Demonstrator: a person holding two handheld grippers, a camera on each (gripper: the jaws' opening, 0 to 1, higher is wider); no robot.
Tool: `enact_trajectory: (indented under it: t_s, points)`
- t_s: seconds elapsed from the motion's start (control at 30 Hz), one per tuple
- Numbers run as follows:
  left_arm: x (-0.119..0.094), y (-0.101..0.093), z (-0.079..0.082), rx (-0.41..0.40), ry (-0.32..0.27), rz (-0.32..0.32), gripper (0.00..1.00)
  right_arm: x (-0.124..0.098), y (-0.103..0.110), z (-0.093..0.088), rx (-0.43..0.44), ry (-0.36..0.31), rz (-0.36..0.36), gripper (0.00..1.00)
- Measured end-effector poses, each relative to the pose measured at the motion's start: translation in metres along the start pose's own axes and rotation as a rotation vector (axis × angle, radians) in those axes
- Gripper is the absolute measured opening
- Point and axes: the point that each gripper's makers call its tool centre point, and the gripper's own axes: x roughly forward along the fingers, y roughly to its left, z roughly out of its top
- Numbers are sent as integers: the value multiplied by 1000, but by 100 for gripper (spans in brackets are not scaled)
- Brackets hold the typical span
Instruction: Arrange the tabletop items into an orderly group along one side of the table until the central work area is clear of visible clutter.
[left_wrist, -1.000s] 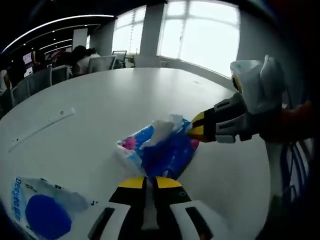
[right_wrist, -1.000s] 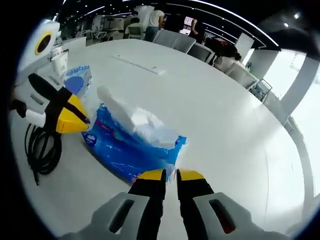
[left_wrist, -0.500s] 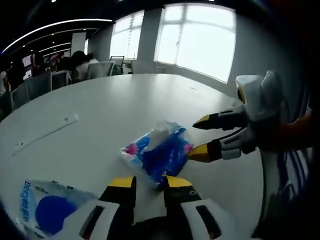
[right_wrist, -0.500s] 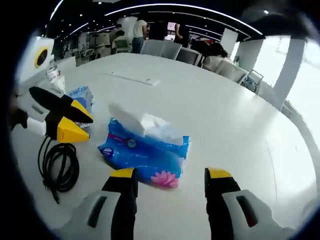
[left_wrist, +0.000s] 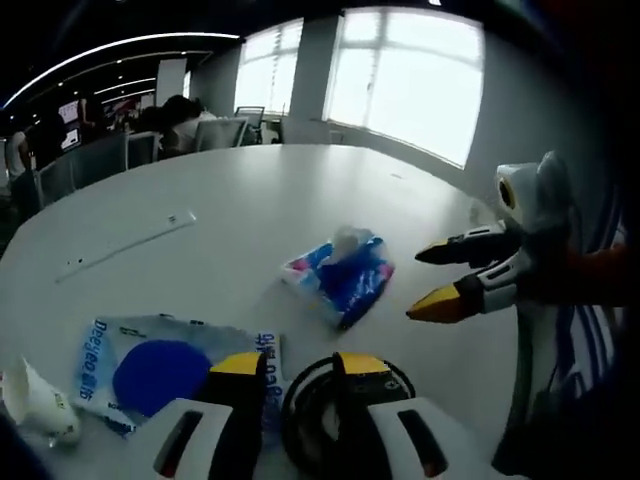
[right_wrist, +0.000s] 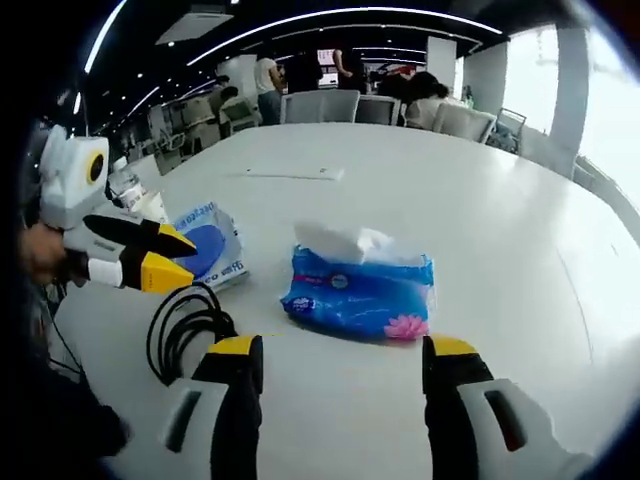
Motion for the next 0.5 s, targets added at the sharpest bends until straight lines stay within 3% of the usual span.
enact_trajectory:
  t_s: [0.3, 0.5]
  points:
    - [-16, 3, -37, -49, 42, 19, 25, 1, 46, -13, 4, 30, 82, 59]
    - [-23, -1, -48, -84, 63, 23, 25, 5, 69, -24, -4, 55, 115, 49]
